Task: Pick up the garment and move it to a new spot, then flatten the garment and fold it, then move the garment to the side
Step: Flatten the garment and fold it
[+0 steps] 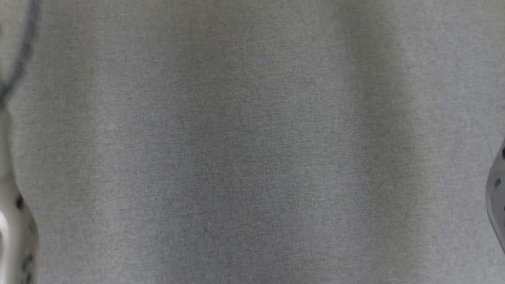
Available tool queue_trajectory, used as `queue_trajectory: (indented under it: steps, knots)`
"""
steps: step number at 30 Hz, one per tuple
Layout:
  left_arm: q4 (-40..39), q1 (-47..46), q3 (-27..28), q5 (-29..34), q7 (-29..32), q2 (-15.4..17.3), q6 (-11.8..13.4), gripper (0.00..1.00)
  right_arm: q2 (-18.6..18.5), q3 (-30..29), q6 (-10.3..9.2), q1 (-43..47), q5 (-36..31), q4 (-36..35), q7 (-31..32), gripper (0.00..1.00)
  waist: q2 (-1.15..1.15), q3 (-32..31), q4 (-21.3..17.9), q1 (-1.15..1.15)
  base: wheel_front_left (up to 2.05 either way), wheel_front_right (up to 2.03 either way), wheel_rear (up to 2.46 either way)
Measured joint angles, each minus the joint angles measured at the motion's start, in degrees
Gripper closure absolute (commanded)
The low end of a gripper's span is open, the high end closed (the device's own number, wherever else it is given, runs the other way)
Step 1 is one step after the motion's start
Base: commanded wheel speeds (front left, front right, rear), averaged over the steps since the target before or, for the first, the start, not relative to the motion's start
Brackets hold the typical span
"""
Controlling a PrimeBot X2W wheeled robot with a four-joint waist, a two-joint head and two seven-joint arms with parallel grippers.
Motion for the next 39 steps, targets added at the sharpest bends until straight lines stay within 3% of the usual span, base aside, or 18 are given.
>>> queue_trajectory:
  steps: [4,9,11,16,20,23,32,39]
  knots:
    - [0.42,8.89,-3.33,4.14,0.0,1.09,-2.83,1.0,-2.42,5.02,0.0,5.24,0.48,2.34,3.27,1.0,0.0,0.78,0.25,-0.01,0.0,0.0,0.0]
    - [-3.66,25.13,-0.81,5.46,0.02,-0.93,-3.88,1.0,-3.7,9.51,0.0,19.02,4.82,1.45,6.83,1.0,0.01,-0.19,0.46,0.01,0.0,0.0,0.0]
    - [-7.1,31.28,0.53,6.09,0.0,-2.54,-4.34,1.0,-4.54,11.06,0.01,24.64,8.17,-2.24,8.15,1.0,0.0,-1.34,0.54,-0.01,0.0,0.0,0.0]
    - [-14.03,47.75,-2.77,5.28,0.02,-5.45,-4.65,1.0,-7.46,12.0,0.01,42.4,13.97,-15.13,15.29,1.0,0.0,-5.88,0.73,-0.01,0.0,0.0,0.0]
    - [-16.58,58.43,-1.85,3.86,0.01,-7.08,-4.64,1.0,-10.71,11.14,0.01,55.64,12.7,-25.14,22.53,1.0,0.0,-11.11,1.01,-0.02,0.0,0.0,0.0]
    - [-17.03,65.58,-2.68,3.21,0.01,-8.18,-4.65,1.0,-11.06,8.91,0.01,64.71,11.85,-31.45,28.49,1.0,-0.01,-15.38,1.2,-0.03,0.0,0.0,0.0]
    - [-17.88,77.97,-1.99,3.53,0.01,-9.65,-4.64,1.0,-9.96,2.87,0.01,85.38,9.79,-48.44,46.36,1.0,-0.02,-25.6,1.12,-0.04,0.0,0.0,0.0]
    - [-18.66,82.54,0.13,5.3,0.01,-10.2,-4.65,1.0,-9.43,1.22,0.01,95.04,11.84,-56.44,55.6,1.0,-0.01,-28.62,1.05,-0.03,0.0,0.0,0.0]
